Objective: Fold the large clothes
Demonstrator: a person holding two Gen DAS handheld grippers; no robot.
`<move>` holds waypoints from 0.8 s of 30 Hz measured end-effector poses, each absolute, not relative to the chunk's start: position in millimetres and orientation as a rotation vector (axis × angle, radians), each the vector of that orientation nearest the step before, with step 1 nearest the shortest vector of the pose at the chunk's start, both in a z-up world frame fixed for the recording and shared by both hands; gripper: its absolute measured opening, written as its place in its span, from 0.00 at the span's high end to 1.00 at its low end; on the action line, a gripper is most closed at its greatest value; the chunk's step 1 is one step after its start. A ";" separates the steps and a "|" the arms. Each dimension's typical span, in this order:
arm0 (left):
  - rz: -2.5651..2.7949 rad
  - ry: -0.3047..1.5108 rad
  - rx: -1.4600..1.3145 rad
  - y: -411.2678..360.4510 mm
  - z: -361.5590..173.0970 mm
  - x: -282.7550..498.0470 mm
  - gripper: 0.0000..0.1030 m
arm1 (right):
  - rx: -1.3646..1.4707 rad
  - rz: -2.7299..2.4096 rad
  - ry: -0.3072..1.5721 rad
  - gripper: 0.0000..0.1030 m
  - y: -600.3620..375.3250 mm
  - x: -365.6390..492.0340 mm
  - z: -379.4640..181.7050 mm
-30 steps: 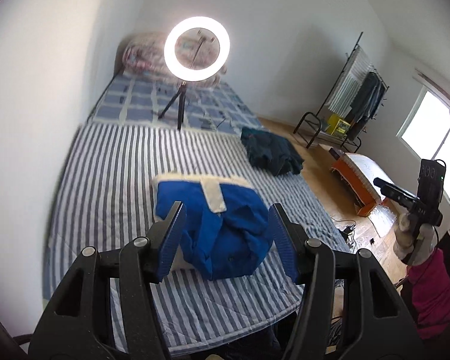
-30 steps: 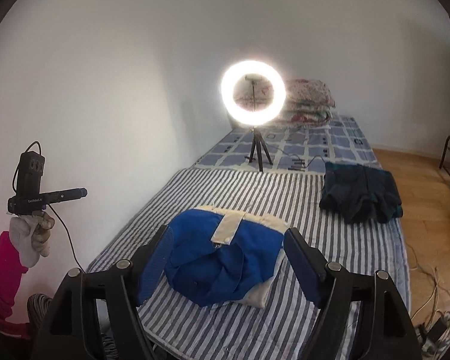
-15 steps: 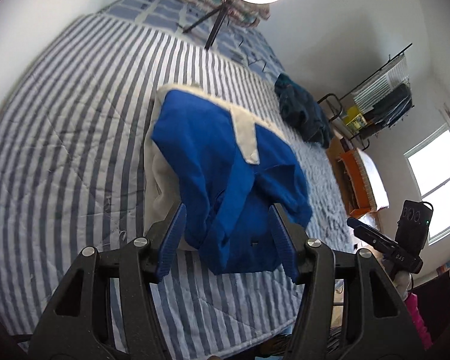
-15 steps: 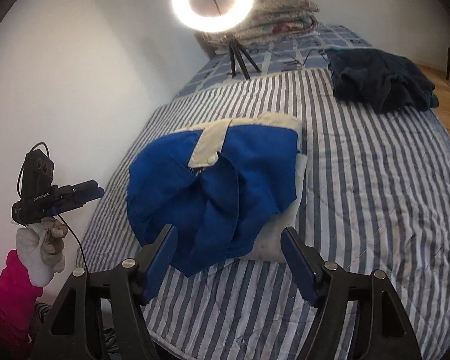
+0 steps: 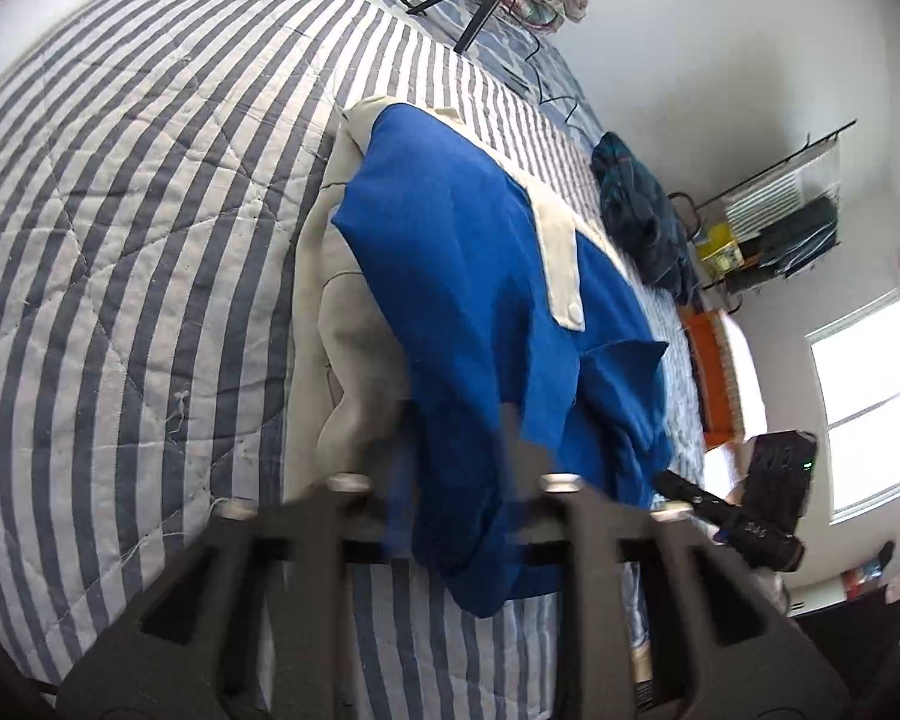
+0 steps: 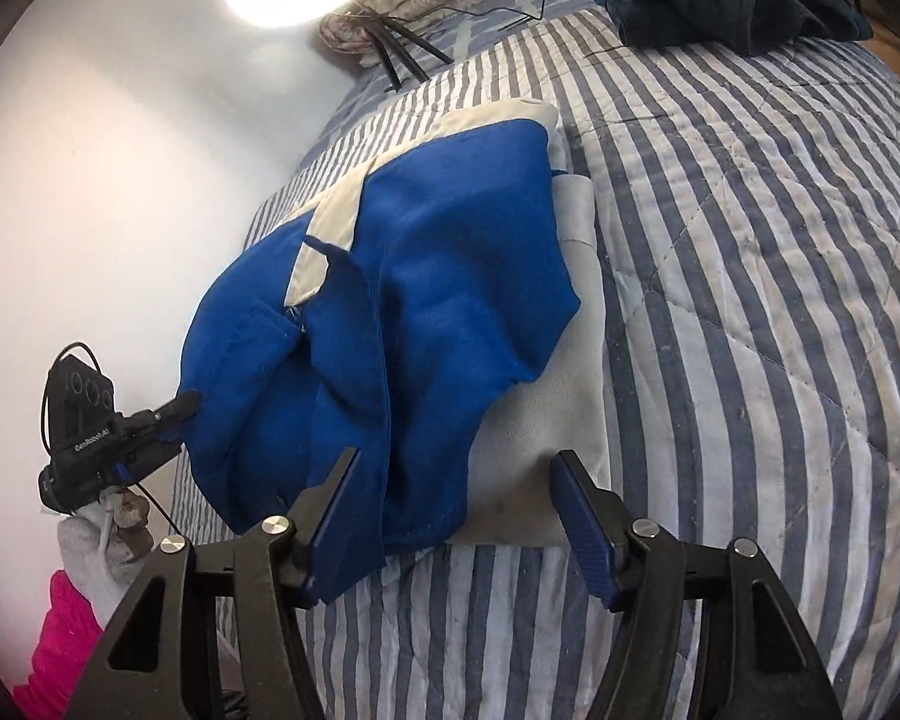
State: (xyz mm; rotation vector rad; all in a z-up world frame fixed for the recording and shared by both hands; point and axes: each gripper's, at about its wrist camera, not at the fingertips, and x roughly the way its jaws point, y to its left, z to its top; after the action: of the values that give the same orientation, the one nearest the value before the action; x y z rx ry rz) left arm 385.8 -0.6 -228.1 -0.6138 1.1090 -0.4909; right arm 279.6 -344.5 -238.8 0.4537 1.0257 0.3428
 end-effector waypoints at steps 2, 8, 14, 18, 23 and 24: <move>-0.507 1.096 -0.616 1.6 -226.6 383.5 0.97 | 0.455 0.354 1.022 0.57 -344.0 280.2 -238.1; -0.603 1.067 -0.678 -2.6 -214.7 364.2 1.00 | 0.557 0.398 1.001 1.00 -373.7 280.4 -223.7; -0.521 1.151 -0.612 -2.4 -253.8 353.1 1.00 | 0.497 0.418 0.985 1.00 -364.5 270.3 -217.5; -0.520 1.168 -0.562 0.3 -254.2 353.3 1.00 | 0.480 0.410 1.051 1.00 -353.3 268.5 -233.9; -0.539 1.188 -0.389 -4.6 -223.4 349.1 1.00 | 0.278 0.419 1.051 0.88 -343.7 267.7 -208.6; -0.548 1.179 -0.361 -4.4 -213.9 346.4 1.00 | 0.240 0.419 1.064 0.66 -344.0 266.8 -202.8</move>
State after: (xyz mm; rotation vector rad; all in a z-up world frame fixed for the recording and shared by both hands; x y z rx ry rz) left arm 346.4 -4.4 -213.9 -0.3613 1.1793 -0.5485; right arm 266.8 -344.0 -202.8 0.2398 1.0645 0.4192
